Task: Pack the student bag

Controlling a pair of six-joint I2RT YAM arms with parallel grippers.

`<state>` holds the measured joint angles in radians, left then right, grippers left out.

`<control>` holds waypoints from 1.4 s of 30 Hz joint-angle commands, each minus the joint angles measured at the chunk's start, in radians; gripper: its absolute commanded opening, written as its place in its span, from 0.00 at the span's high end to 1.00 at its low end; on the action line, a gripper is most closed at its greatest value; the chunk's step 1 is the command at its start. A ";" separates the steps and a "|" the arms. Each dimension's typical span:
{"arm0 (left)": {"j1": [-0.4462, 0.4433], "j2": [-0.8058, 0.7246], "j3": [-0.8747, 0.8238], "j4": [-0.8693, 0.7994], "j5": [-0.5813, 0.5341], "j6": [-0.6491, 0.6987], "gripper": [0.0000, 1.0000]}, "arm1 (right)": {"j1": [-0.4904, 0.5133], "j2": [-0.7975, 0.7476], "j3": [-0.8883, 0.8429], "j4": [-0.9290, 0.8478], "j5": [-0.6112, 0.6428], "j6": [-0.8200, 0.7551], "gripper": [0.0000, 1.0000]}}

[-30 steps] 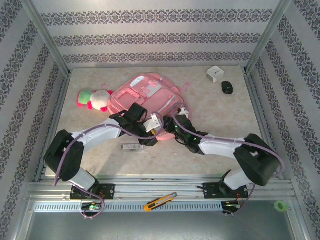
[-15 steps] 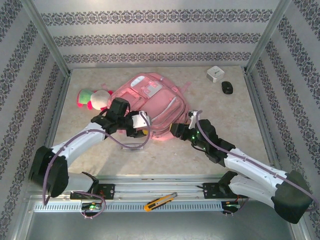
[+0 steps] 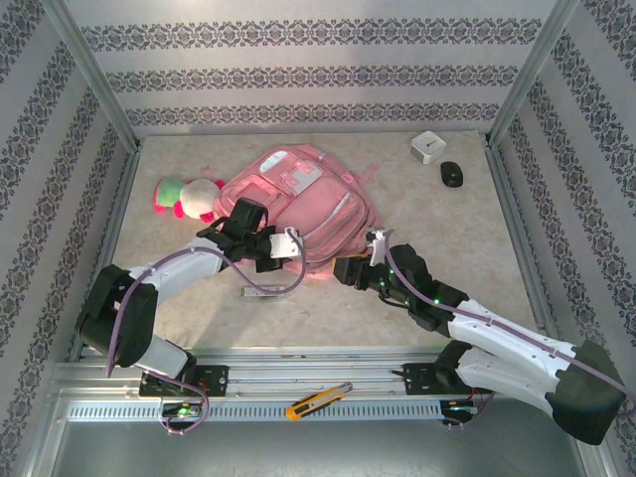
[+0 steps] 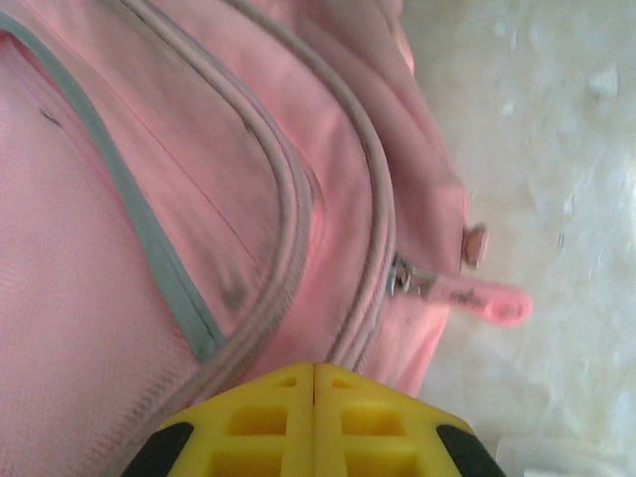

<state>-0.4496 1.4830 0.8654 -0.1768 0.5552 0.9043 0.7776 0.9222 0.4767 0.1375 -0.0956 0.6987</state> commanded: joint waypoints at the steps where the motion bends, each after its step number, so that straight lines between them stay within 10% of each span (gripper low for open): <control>1: 0.000 -0.021 -0.025 0.089 0.116 -0.174 1.00 | 0.022 -0.022 -0.006 -0.008 -0.007 -0.027 0.53; 17: 0.004 -0.012 -0.001 0.027 0.139 -0.173 1.00 | 0.152 0.264 0.123 0.001 0.027 0.077 0.54; 20: 0.005 -0.039 -0.030 -0.008 0.046 0.016 0.58 | 0.139 0.275 0.113 0.025 0.045 0.093 0.54; 24: 0.006 -0.031 -0.050 0.051 -0.081 0.159 0.42 | 0.098 0.257 0.091 0.051 0.017 0.102 0.54; 37: 0.011 0.111 -0.004 0.127 -0.191 0.220 0.53 | 0.072 0.217 0.053 0.054 -0.010 0.114 0.55; 42: 0.011 0.039 -0.095 0.273 -0.201 0.217 0.40 | 0.073 0.196 0.030 0.053 0.009 0.126 0.55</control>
<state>-0.4511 1.5558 0.8101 -0.0227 0.4324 1.1202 0.8528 1.1427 0.5270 0.1711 -0.0952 0.8089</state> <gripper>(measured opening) 0.596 0.454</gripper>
